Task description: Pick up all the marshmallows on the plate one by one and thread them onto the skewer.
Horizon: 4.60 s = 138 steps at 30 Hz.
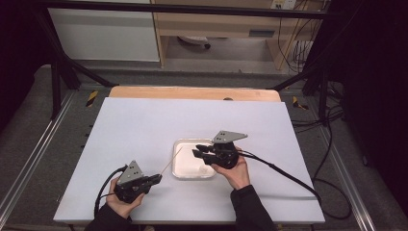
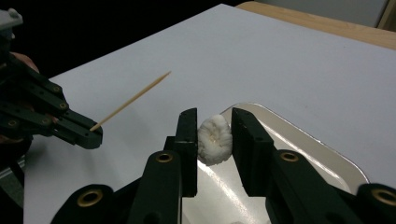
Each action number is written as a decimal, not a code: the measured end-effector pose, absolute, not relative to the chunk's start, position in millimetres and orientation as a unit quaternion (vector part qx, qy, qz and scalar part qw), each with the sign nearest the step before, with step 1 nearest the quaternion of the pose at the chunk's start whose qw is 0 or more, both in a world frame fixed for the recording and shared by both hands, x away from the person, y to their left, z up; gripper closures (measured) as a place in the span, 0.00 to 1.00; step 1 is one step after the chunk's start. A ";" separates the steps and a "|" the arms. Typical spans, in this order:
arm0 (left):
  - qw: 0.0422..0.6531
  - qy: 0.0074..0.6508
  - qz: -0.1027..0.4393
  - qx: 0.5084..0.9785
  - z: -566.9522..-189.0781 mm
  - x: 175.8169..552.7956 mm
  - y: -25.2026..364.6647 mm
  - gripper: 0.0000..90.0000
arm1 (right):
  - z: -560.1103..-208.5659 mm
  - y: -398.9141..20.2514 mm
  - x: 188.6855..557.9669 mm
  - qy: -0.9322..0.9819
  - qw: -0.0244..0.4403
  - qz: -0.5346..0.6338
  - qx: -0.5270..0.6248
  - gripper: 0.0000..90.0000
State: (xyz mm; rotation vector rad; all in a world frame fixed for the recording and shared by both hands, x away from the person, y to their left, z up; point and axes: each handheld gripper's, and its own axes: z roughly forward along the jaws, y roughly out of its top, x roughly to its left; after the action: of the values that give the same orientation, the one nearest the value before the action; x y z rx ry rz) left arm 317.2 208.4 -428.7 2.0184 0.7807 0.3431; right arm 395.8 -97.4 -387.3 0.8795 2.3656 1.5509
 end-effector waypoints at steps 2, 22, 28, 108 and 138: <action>0.456 0.315 0.139 0.820 -428.8 317.2 208.0 0.99 | -383.8 -99.1 395.7 0.790 0.088 0.529 0.298 0.81; 0.463 0.310 0.140 0.819 -428.6 317.6 203.9 0.99 | -374.3 -98.1 407.5 0.721 0.007 0.608 0.333 0.81; 0.463 0.307 0.140 0.820 -428.6 317.9 202.6 0.99 | -378.6 -95.0 410.6 0.715 -0.009 0.611 0.338 0.81; 0.476 0.290 0.175 0.812 -432.4 311.8 190.7 0.99 | -399.5 -78.7 395.7 0.690 -0.085 0.644 0.318 0.88; 0.488 0.305 0.181 0.797 -432.0 319.5 169.1 0.99 | -429.9 -60.8 385.0 0.730 -0.100 0.597 0.317 0.81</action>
State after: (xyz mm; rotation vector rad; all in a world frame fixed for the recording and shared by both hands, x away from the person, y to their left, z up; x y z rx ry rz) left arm 319.5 169.1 -432.0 1.9385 0.7421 0.4388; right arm 385.0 -60.8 -429.9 1.0661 2.4512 2.0073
